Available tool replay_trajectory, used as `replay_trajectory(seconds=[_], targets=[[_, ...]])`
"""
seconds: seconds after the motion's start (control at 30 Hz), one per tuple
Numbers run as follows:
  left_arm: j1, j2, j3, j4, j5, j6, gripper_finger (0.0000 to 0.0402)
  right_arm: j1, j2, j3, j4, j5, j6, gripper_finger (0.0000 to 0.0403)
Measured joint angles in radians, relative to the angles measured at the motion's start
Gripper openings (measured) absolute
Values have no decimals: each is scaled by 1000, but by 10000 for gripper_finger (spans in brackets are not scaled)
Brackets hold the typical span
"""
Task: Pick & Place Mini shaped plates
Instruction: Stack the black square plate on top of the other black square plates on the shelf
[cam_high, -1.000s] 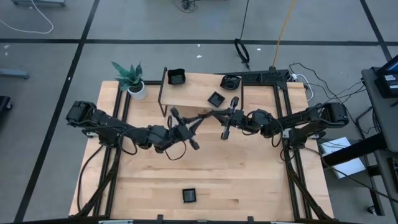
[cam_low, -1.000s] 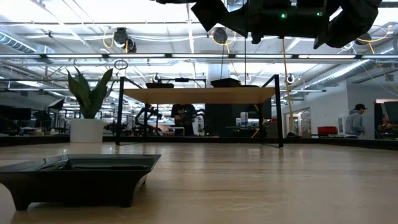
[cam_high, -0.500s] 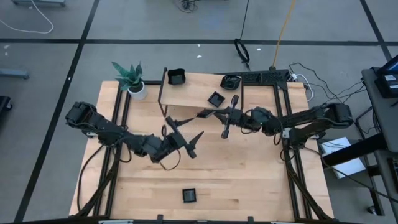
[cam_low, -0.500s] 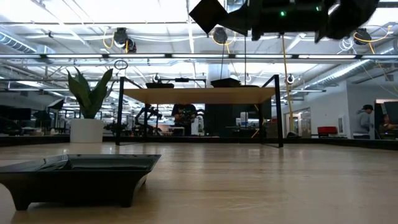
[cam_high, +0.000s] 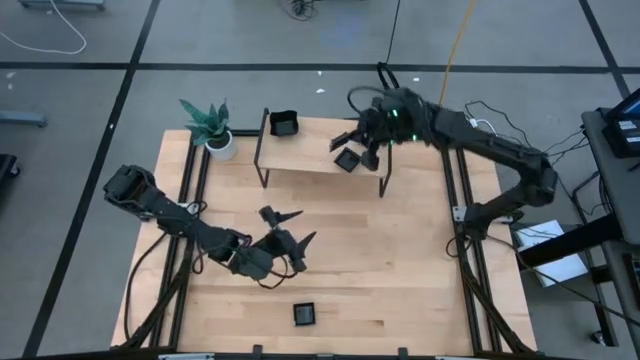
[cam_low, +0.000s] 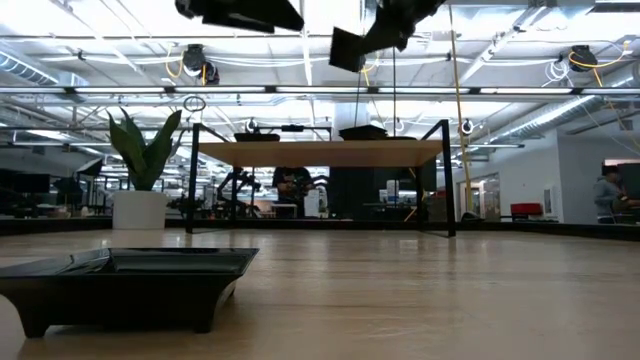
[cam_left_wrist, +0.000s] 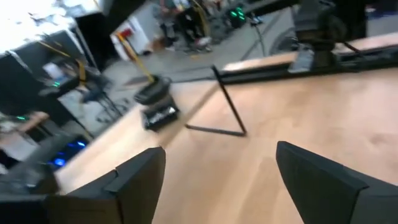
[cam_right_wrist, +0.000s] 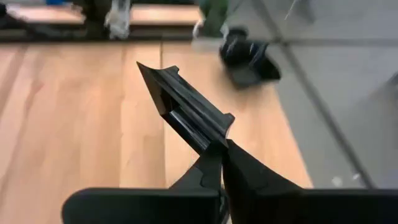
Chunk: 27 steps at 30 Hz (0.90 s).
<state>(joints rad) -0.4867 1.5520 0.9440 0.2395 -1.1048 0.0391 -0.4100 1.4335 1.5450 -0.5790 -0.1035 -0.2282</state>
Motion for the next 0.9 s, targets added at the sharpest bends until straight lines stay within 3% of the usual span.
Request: replay_trajectory(seconds=[0.13,0.4,0.67,0.9], targets=[[19,0,0,-36,81,-50,294,-83,97,144,-211,-134,-72,0],[44,0,0,-61,162,-75,275,-119,234,186,-452,-186,-185,0],[54,0,0,-65,163,-81,277,-119,268,186,-443,-179,-193,0],[54,0,0,-73,164,-91,276,-119,257,186,-433,-106,-193,0]])
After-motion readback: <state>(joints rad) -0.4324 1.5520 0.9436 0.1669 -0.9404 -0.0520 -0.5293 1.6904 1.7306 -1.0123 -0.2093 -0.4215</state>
